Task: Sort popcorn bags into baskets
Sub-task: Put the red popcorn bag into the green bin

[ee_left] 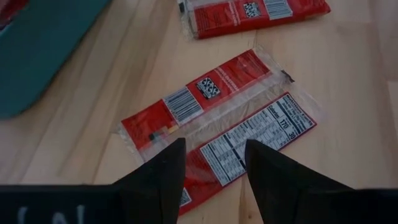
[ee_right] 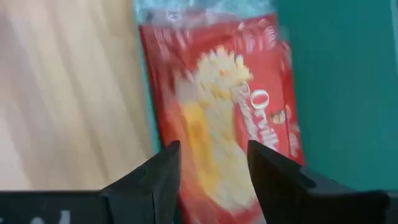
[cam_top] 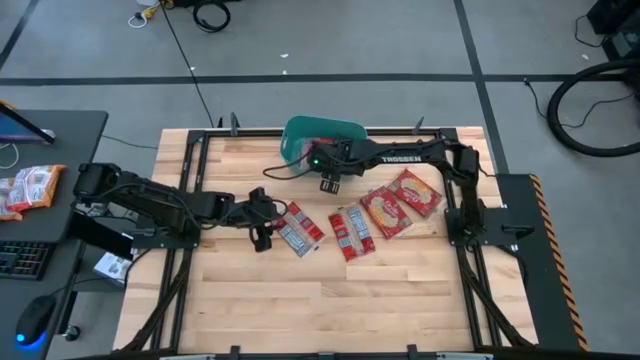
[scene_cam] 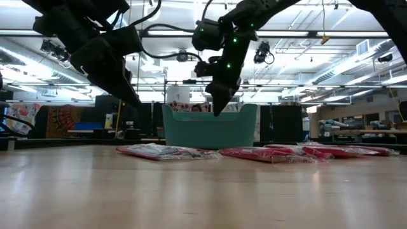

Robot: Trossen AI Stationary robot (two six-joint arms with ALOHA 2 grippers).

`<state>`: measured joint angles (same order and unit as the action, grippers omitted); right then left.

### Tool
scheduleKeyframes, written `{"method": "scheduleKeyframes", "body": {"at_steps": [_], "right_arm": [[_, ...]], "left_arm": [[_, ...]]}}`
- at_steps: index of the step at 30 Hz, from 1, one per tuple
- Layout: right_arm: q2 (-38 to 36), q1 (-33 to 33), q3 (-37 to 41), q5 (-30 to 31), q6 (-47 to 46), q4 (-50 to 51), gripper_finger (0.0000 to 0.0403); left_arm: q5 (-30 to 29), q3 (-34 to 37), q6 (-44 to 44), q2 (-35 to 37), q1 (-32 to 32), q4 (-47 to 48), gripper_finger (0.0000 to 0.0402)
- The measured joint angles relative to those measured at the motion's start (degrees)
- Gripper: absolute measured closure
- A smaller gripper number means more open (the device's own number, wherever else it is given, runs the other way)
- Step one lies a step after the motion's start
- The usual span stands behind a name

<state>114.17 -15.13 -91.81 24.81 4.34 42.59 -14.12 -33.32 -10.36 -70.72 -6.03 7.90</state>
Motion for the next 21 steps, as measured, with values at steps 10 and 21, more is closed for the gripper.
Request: {"method": "scheduleKeyframes", "body": {"at_steps": [10, 21], "right_arm": [[-3.1, 0.0, 0.0, 3.3, 1.5, 2.9, 0.0215], [-16.0, 0.5, 15.1, 0.0, -1.2, -7.6, 0.0222]], "left_arm": [[1.7, 0.0, -0.4, 0.0, -0.4, 1.9, 0.0233], [3.6, 0.0, -0.5, -0.7, -0.4, 5.2, 0.0233]]}}
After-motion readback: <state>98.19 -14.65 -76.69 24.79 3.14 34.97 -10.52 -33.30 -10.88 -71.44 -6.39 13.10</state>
